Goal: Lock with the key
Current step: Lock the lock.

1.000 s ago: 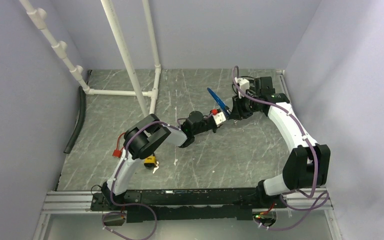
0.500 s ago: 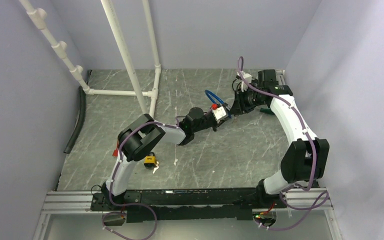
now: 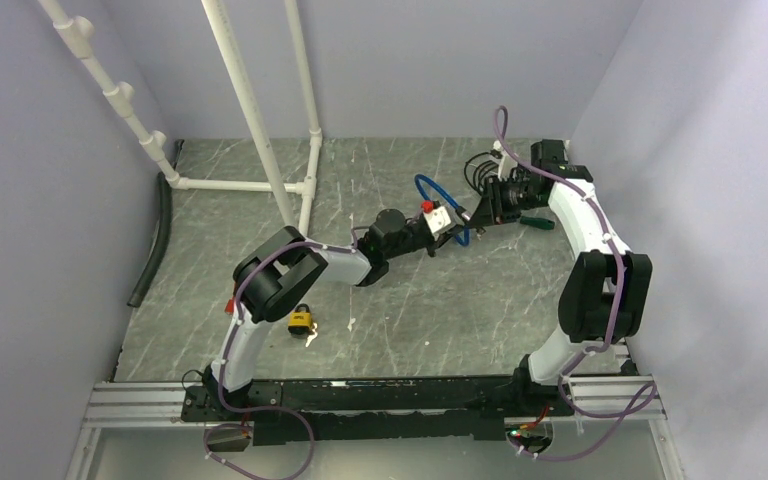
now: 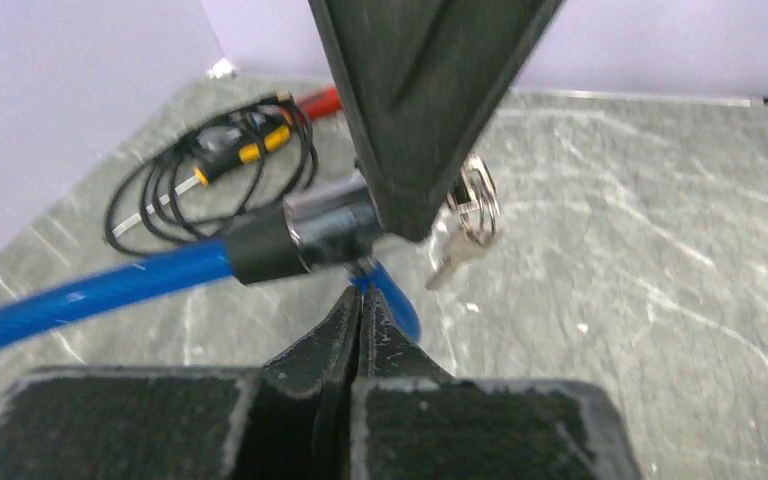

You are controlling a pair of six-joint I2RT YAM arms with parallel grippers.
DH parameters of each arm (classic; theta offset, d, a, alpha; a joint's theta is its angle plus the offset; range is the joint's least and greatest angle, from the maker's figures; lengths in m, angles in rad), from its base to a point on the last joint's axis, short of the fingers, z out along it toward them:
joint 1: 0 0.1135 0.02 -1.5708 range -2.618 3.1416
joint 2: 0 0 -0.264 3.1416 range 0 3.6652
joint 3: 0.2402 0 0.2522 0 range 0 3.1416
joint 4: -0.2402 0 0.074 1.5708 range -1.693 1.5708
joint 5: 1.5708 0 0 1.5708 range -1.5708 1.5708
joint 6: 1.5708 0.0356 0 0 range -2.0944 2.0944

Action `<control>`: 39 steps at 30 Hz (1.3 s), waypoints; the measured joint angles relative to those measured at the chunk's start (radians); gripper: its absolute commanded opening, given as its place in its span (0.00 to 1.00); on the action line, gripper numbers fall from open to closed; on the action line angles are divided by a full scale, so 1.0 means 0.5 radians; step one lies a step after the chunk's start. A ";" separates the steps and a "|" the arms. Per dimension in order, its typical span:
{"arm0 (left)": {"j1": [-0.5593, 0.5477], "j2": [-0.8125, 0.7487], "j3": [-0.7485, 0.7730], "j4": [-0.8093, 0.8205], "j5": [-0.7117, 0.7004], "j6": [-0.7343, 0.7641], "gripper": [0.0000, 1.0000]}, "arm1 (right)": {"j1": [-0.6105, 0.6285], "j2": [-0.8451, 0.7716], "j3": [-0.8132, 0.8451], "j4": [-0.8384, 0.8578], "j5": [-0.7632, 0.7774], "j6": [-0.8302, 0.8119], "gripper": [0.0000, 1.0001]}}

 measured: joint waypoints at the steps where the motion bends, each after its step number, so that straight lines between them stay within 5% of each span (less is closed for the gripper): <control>1: 0.001 -0.005 0.015 0.021 0.009 0.001 0.08 | -0.018 0.011 0.000 -0.006 0.000 0.003 0.00; 4: 0.008 -0.026 0.053 0.063 0.036 0.000 0.27 | -0.047 0.023 0.000 -0.013 0.008 0.014 0.00; 8: 0.013 -0.040 0.055 0.096 0.072 0.015 0.80 | -0.056 0.035 0.000 0.007 0.031 0.020 0.00; 10: 0.013 -0.058 0.046 0.128 0.084 0.060 0.99 | -0.062 0.073 0.000 0.027 0.061 0.019 0.00; 20: 0.055 -0.175 -0.108 0.255 0.227 0.366 0.99 | -0.076 0.150 0.000 0.027 0.079 0.031 0.00; 26: 0.204 -0.051 -0.094 0.338 0.545 0.746 0.99 | -0.077 0.150 -0.001 0.027 0.079 0.034 0.00; 39: 0.220 0.168 0.192 0.333 0.927 1.257 0.99 | -0.077 0.150 -0.001 0.028 0.077 0.050 0.00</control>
